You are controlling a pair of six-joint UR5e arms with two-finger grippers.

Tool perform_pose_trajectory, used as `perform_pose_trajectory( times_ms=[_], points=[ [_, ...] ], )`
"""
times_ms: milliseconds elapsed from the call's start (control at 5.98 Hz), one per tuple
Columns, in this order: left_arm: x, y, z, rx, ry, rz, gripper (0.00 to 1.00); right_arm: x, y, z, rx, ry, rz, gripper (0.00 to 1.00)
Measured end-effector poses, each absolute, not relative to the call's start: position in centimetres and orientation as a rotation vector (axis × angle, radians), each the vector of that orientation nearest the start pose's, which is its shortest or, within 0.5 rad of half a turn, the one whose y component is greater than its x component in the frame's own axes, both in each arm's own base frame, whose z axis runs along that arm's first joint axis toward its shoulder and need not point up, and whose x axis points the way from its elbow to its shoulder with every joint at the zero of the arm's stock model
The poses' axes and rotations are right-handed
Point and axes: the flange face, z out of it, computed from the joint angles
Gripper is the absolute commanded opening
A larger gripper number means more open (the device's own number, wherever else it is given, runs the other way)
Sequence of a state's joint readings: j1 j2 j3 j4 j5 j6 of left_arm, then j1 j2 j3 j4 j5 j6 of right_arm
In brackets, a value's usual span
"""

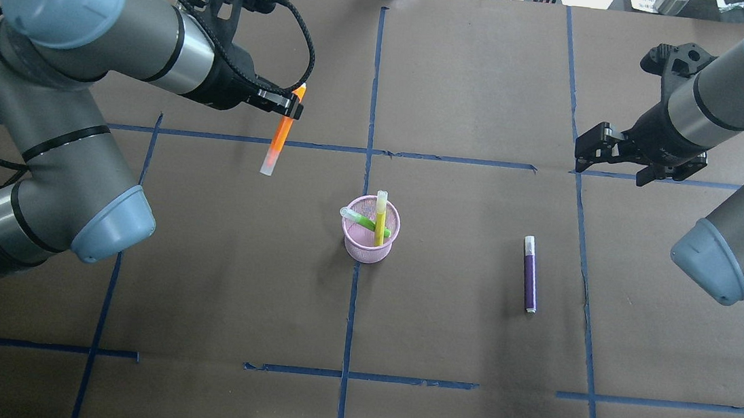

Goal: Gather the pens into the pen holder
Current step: 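Carry the orange marker over the lavender cup with the left gripper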

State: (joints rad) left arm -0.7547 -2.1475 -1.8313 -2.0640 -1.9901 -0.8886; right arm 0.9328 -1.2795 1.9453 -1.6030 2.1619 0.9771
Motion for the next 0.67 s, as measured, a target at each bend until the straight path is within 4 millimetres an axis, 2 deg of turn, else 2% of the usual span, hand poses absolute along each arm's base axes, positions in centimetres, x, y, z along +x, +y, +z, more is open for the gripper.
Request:
perform_pose_trajectory(
  times_ms=[167, 334, 502, 669],
  points=[
    [37.3, -47.5, 14.2, 0.669, 1.328, 0.214, 0.00, -27.3, -49.7, 33.9, 0.003, -0.832, 0.136, 1.00],
    [37.9, -46.5, 13.8, 0.738, 1.401, 0.210, 0.00, -27.7, -49.9, 34.5, -0.011, -0.823, 0.143, 1.00],
    [40.8, -45.0, 14.4, 0.813, 1.460, 0.186, 0.00, -28.4, -49.9, 35.0, -0.027, -0.815, 0.154, 1.00],
    [44.1, -43.8, 16.0, 0.878, 1.522, 0.159, 0.00, -29.1, -49.8, 35.0, -0.036, -0.816, 0.158, 1.00]
  ],
)
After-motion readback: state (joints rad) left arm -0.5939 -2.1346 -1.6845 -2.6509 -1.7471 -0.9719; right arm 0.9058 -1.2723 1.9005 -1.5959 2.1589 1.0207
